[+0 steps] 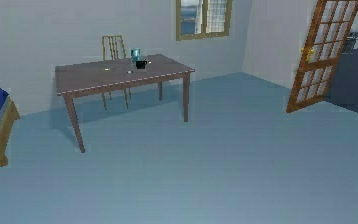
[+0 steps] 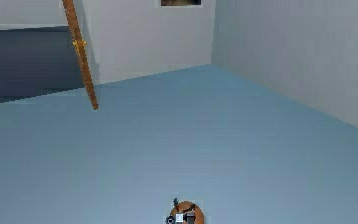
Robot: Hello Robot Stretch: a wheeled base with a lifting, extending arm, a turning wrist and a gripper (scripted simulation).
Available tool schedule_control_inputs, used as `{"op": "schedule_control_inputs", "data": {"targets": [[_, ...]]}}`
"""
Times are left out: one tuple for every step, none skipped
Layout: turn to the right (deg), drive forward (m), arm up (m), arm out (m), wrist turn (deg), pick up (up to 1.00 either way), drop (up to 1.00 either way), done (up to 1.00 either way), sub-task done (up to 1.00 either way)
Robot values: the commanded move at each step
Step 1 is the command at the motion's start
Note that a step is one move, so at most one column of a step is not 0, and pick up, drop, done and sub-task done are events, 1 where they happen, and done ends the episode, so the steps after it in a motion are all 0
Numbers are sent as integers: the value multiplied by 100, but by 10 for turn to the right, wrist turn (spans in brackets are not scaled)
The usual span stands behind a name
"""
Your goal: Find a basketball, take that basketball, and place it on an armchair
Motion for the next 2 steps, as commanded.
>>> {"op": "schedule_control_inputs", "data": {"targets": [[0,0,-30,0,0,0,0,0,0],[0,0,0,0,0,100,0,0,0]]}}
